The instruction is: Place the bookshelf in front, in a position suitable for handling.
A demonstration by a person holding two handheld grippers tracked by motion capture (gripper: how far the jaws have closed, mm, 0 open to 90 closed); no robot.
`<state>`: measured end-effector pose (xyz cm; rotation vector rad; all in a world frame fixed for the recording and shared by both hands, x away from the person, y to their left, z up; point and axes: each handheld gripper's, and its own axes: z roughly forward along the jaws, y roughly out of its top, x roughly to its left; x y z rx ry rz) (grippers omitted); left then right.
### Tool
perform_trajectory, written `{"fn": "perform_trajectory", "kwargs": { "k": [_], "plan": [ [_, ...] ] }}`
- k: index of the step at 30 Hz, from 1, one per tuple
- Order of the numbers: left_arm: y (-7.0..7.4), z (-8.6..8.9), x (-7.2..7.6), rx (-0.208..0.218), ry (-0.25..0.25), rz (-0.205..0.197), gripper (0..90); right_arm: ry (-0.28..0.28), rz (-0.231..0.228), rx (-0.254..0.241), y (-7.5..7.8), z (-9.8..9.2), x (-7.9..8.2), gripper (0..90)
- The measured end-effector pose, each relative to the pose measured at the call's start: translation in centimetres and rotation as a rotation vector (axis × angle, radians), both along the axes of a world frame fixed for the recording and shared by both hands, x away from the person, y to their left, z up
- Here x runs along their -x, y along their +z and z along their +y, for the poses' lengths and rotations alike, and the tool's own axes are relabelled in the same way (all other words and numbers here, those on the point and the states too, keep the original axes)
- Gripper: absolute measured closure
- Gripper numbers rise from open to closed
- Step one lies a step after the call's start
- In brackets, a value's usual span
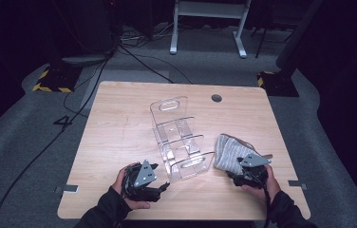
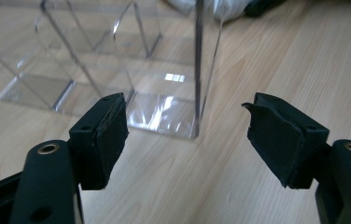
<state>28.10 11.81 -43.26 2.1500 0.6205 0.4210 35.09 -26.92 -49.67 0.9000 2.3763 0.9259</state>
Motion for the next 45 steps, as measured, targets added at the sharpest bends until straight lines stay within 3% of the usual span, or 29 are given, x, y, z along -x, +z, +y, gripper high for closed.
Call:
{"fn": "perform_trajectory", "kwargs": {
  "k": [6,13,19,26,29,34,39,45],
  "plan": [
    [2.3,-2.2,0.2,0.027,-0.016,-0.068,33.0,0.014,0.036,-0.032,0.0,-0.6,-0.3,32.2],
    [3.4,-3.9,-0.7,0.042,-0.021,-0.092,36.1,-0.006,0.034,-0.041,0.0,-1.0,-0.5,43.4],
    [3.7,-5.4,-1.8,0.061,-0.059,-0.082,41.6,-0.006,0.030,-0.041,0.0,-1.0,-0.5,44.9],
    [3.6,-7.5,-3.3,0.032,-0.104,-0.055,46.5,0.004,0.035,-0.042,0.0,-1.2,-0.5,47.0],
    [3.4,-8.1,-3.7,0.009,-0.101,-0.042,50.8,0.010,0.038,-0.040,0.1,-1.4,-0.5,49.8],
    [3.2,-8.0,-3.9,0.009,-0.111,-0.030,62.8,0.013,0.034,-0.037,0.1,-1.5,-0.5,56.3],
    [3.4,-7.1,-3.9,0.013,-0.107,-0.034,70.2,0.007,0.021,-0.034,0.1,-1.8,-0.5,66.3],
    [3.3,-6.2,-3.9,0.003,-0.109,-0.029,76.0,0.010,0.017,-0.036,0.2,-1.9,-0.5,70.7]
  ]
}}
